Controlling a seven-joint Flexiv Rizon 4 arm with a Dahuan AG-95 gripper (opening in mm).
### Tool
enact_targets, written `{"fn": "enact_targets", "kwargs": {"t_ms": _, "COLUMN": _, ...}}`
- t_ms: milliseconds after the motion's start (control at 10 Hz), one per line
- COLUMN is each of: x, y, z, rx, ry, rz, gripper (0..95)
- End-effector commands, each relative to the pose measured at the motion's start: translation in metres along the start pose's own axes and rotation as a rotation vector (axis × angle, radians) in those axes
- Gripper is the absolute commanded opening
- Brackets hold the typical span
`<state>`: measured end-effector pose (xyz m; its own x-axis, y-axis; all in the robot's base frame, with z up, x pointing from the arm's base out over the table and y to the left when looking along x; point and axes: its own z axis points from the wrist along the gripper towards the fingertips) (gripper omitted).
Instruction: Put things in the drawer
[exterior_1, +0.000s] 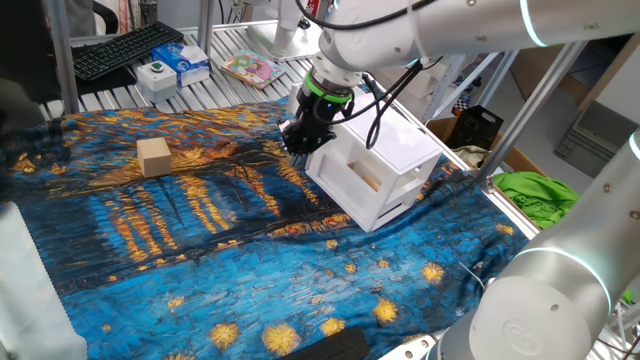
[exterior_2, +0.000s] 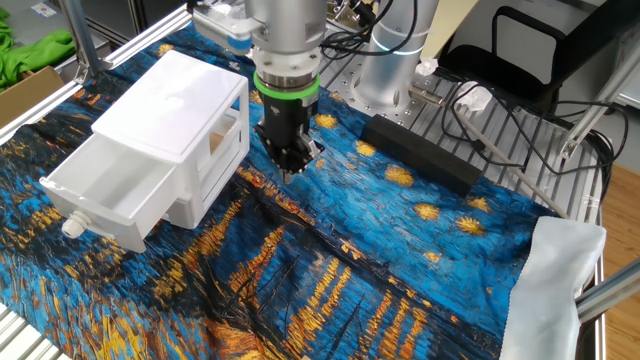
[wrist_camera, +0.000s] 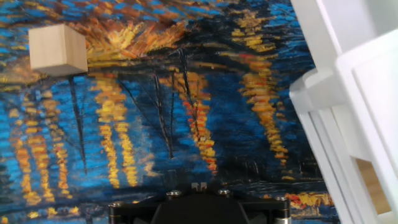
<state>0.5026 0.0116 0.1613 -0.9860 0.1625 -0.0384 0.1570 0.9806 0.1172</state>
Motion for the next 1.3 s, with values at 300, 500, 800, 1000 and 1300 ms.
{"fn": "enact_targets", "kwargs": {"t_ms": 300, "x": 0.001, "y": 0.021, "z": 0.008, "rx": 0.022, "ry": 0.071, "rz": -0.024, "gripper": 0.0}}
{"fn": "enact_targets", "kwargs": {"t_ms": 500, "x": -0.008, "y": 0.034, "z": 0.015, "rx": 0.039, "ry": 0.078, "rz": -0.032, "gripper": 0.0}}
{"fn": "enact_targets", "kwargs": {"t_ms": 800, "x": -0.019, "y": 0.047, "z": 0.02, "rx": 0.083, "ry": 0.073, "rz": -0.045, "gripper": 0.0}}
{"fn": "enact_targets", "kwargs": {"t_ms": 1000, "x": -0.027, "y": 0.058, "z": 0.023, "rx": 0.093, "ry": 0.072, "rz": -0.043, "gripper": 0.0}}
{"fn": "enact_targets", "kwargs": {"t_ms": 1300, "x": -0.031, "y": 0.073, "z": 0.033, "rx": 0.095, "ry": 0.073, "rz": -0.03, "gripper": 0.0}}
